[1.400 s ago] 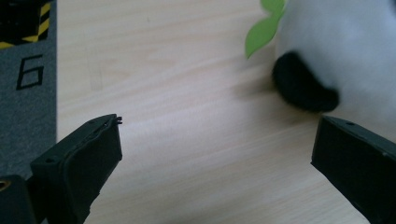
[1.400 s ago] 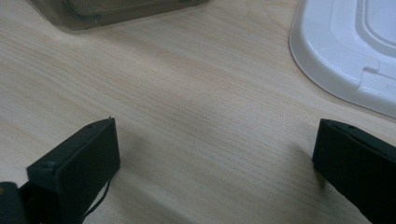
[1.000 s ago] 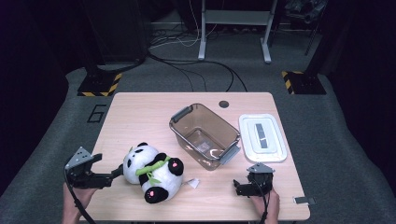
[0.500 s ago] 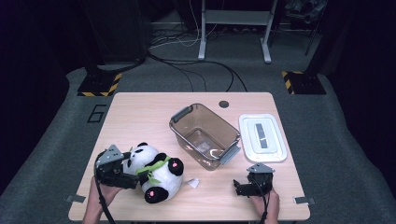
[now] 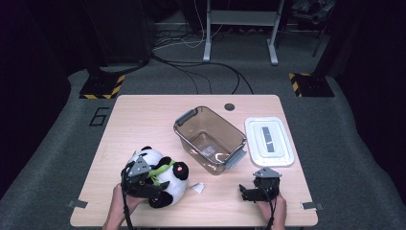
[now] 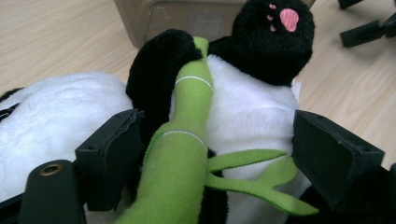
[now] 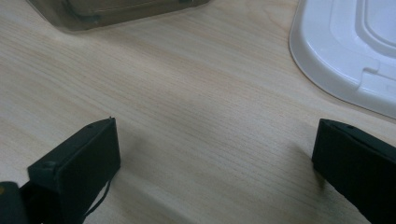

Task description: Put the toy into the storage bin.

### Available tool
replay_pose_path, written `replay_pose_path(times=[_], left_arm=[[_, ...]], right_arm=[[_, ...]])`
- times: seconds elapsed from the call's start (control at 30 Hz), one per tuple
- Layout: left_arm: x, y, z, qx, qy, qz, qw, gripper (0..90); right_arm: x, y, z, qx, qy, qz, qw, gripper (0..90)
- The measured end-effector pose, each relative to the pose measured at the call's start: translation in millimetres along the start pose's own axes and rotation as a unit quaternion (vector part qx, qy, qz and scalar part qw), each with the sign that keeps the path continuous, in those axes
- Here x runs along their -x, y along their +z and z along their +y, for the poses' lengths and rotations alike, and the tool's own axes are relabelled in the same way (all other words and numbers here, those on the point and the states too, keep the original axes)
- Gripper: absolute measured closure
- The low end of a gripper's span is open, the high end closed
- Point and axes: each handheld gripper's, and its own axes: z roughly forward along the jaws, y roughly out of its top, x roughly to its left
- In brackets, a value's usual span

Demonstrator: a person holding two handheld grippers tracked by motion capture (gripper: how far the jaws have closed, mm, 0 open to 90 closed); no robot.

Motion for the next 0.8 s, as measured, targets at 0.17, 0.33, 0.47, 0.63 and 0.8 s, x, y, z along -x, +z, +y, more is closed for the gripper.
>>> replay_pose_path(times=[0.17, 0.33, 0.47, 0.63, 0.8], left_arm=[[3.4, 1.7, 0.6, -0.017, 0.007, -0.007, 0.9998, 29.3], [1.0, 1.1, 4.1, -0.048, 0.005, -0.019, 0.9987, 35.3], [1.4, 0.9, 6.9, -0.064, 0.01, -0.023, 0.9977, 39.9], [-1.2, 0.8, 5.0, -0.053, 0.0, -0.028, 0.9982, 43.7], [-9.5, 0.0, 3.6, -0.038, -0.028, -0.051, 0.9976, 44.0]], right_arm=[[-0.2, -0.2, -0.1, 0.0, 0.0, -0.002, 1.0, 0.3], [0.1, -0.2, -0.2, 0.002, -0.004, -0.001, 1.0, 0.7], [0.1, -0.2, -0.2, 0.002, -0.004, 0.0, 1.0, 0.7], [0.1, -0.1, -0.1, 0.001, -0.003, 0.0, 1.0, 0.7], [0.0, -0.2, -0.1, 0.001, -0.003, -0.001, 1.0, 0.7]])
